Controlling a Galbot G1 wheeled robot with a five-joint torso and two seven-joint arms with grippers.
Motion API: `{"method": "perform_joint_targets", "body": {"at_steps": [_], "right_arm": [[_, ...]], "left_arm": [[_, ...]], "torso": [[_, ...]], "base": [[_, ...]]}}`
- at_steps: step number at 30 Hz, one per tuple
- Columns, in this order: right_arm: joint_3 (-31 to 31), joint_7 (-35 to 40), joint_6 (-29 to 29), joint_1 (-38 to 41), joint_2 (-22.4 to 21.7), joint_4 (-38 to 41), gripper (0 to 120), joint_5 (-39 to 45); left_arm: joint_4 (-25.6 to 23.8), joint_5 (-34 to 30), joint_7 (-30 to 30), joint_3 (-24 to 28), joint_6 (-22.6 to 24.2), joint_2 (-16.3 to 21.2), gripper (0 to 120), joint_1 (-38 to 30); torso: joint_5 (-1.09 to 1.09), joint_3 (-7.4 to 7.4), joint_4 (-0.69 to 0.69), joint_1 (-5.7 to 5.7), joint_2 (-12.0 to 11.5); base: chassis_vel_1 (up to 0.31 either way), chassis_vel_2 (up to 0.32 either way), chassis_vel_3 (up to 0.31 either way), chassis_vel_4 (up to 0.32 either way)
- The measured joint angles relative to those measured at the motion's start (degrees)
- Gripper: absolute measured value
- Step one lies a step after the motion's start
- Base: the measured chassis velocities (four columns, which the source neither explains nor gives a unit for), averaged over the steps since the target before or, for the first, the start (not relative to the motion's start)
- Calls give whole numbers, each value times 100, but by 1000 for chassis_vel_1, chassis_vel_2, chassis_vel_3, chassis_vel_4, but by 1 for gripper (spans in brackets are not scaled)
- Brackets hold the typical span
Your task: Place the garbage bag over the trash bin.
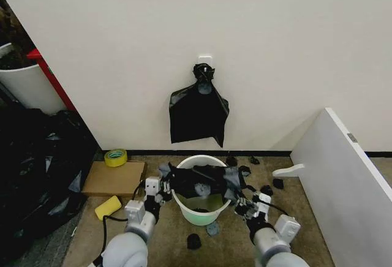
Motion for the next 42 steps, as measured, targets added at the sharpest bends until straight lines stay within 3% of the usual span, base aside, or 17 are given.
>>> {"method": "perform_joint_targets", "body": {"at_steps": [9,16,28,42], "right_arm": [[105,375,-1130,-37,-55,85,0,463],[155,369,-1733,83,-108,-171,0,618],[104,322,-1630,559,-9,-905,0,522],[-234,80,-1252,782,110,-1388,0,-394]], "left_arm": [[-284,61,-78,-178,180,127,0,474],[-212,242,-90,-226,183,235,0,816],[211,302,-105,-112,163,159,0,569],[646,586,-139,181,153,62,0,229]], "torso": [[1,0,0,0,0],[1,1,1,0,0],[0,1,0,0,0],[1,1,0,0,0]], "base": [[0,0,0,0],[0,0,0,0],[0,0,0,0],[0,0,0,0]]}}
